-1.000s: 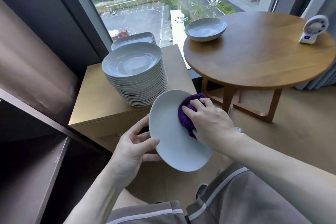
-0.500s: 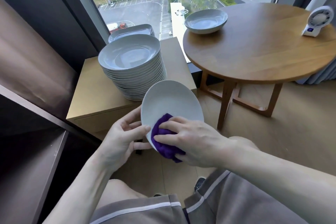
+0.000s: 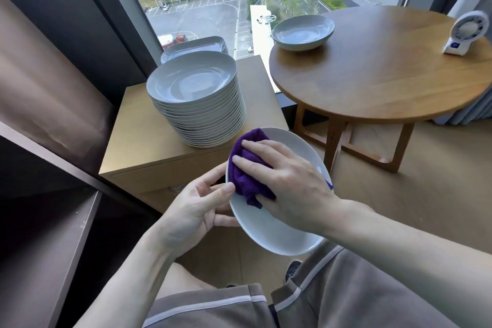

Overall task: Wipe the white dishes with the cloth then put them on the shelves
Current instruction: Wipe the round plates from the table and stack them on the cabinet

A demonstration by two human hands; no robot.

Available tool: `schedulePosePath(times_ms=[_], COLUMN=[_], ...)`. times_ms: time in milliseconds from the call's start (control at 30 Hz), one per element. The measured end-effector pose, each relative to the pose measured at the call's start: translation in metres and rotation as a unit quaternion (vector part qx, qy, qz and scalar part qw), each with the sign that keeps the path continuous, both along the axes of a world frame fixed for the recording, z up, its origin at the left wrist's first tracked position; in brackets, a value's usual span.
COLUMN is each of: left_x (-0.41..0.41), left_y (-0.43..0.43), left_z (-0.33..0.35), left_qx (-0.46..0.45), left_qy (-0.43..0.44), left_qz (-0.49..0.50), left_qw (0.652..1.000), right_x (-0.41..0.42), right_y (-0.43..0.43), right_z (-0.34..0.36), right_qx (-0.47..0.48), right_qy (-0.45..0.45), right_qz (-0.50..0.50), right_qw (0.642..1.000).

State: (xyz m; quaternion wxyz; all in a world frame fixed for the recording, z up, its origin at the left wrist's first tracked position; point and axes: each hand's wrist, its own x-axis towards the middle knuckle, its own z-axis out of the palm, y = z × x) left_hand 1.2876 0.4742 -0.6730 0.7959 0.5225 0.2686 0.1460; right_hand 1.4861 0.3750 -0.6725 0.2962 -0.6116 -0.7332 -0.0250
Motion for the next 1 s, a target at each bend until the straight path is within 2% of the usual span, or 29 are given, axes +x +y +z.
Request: schedulePosePath(times_ms=[167,267,367,467,633,733,833,1000], left_x=[-0.004,-0.006,-0.004,-0.002,-0.003,-0.006,-0.007,-0.012], left_y=[0.011,0.012,0.008,0.004,0.008,0.014,0.019,0.023], left_z=[0.005,0.006,0.005,0.002,0.0,0.001,0.003,0.006], left_qx=[-0.005,-0.01,0.002,0.02,0.033,0.042,0.053,0.062], left_qy=[-0.01,-0.006,0.001,0.017,0.016,0.012,0.003,0.003], left_qz=[0.022,0.024,0.006,-0.005,0.036,0.075,0.124,0.153], left_qw=[1.0,1.0,1.0,1.0,0.999,0.996,0.991,0.986], right_x=[-0.004,-0.002,0.0,0.009,0.023,0.029,0.026,-0.001], right_y=[-0.001,-0.001,0.001,0.006,0.015,0.016,0.012,0.0], right_z=[-0.001,-0.003,-0.006,-0.007,-0.009,-0.012,-0.011,-0.008], right_qx=[-0.005,0.007,0.033,0.006,-0.126,-0.19,-0.212,-0.197], right_qy=[-0.049,-0.073,-0.098,-0.098,-0.113,-0.106,-0.107,-0.07], right_qz=[0.12,0.133,0.086,-0.006,-0.128,-0.152,-0.108,0.058], right_qw=[0.992,0.988,0.991,0.995,0.977,0.964,0.965,0.976])
